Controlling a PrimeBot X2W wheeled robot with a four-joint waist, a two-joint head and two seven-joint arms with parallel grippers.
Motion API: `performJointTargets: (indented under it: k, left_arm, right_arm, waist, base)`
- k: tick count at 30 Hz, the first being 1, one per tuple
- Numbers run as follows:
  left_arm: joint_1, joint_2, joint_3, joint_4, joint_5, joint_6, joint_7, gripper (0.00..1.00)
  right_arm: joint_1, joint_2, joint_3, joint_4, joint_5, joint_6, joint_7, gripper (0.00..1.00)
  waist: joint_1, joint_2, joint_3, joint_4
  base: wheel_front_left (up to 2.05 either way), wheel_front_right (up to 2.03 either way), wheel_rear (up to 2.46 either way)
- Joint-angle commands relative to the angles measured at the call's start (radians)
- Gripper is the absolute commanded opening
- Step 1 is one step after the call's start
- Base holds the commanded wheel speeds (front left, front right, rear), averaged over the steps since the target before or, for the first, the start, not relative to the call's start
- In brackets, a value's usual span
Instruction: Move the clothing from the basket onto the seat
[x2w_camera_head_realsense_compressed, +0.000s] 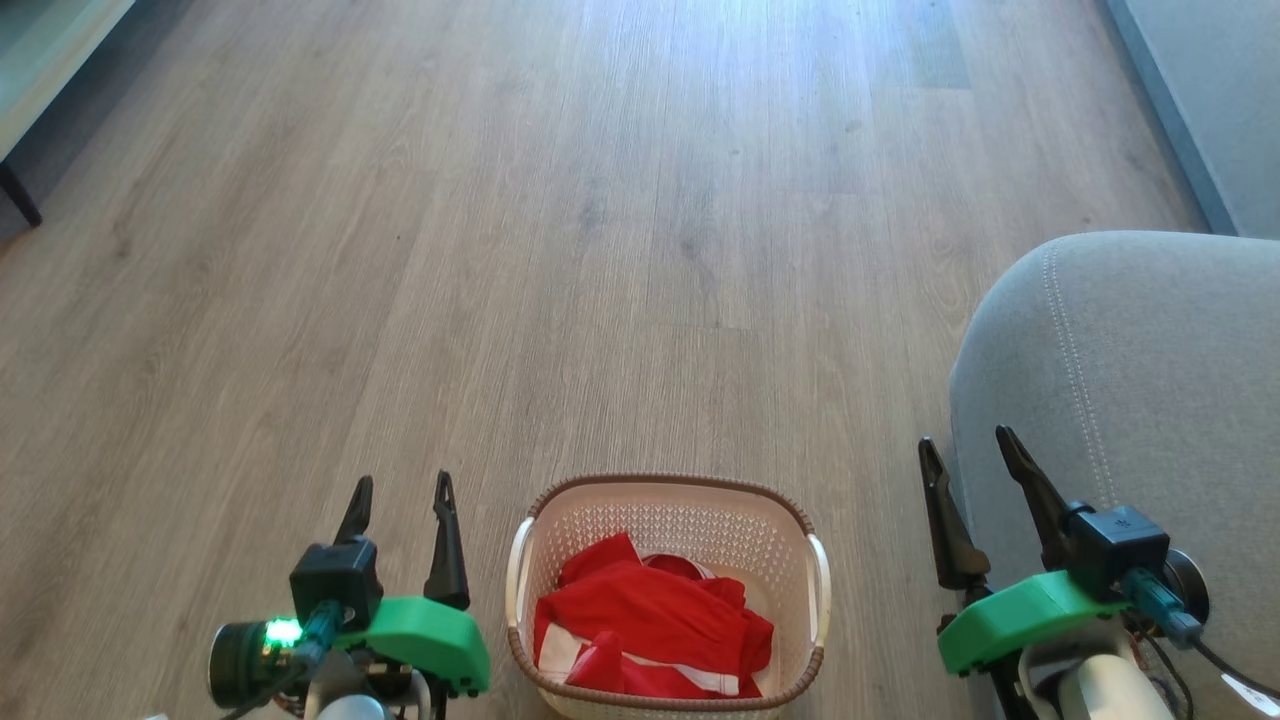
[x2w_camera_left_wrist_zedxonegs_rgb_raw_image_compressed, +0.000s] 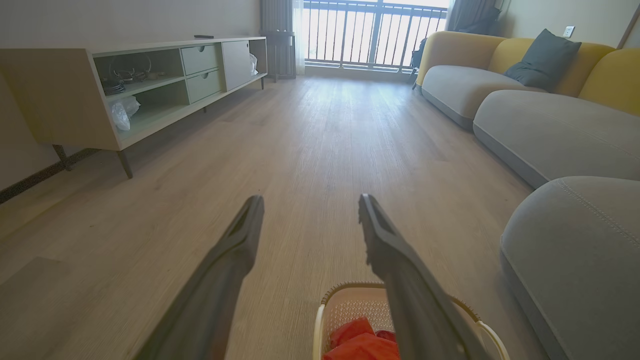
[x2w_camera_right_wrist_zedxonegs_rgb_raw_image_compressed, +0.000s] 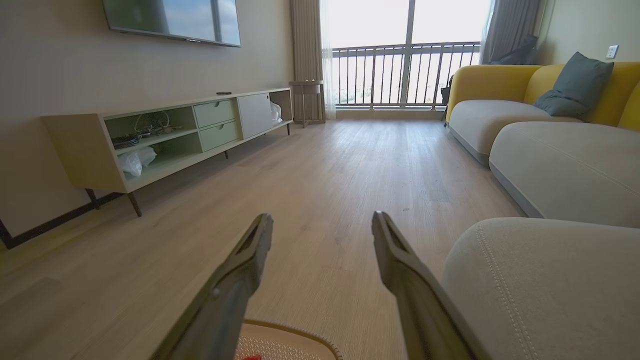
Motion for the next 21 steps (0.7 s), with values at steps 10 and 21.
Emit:
performJointTargets:
  k: [10, 21]
  left_arm:
    - [-0.038, -0.006, 0.041, -0.044, -0.011, 0.011, -0.013, 1.0]
    - [-0.073, -0.006, -0.005, -0.031, -0.035, -0.01, -0.013, 1.0]
  right_arm:
    - [-0.033, -0.013, 0.012, -0.008, -0.003, 0.0, -0.01, 1.0]
    - [-0.047, -0.013, -0.011, -0.087, -0.004, 0.0, -0.01, 1.0]
  waist:
    - [0.0, 0.0, 0.022, 0.0]
    - [0.0, 0.0, 0.14, -0.014]
  base:
    - [0.0, 0.0, 0.0]
    - [0.0, 0.0, 0.0]
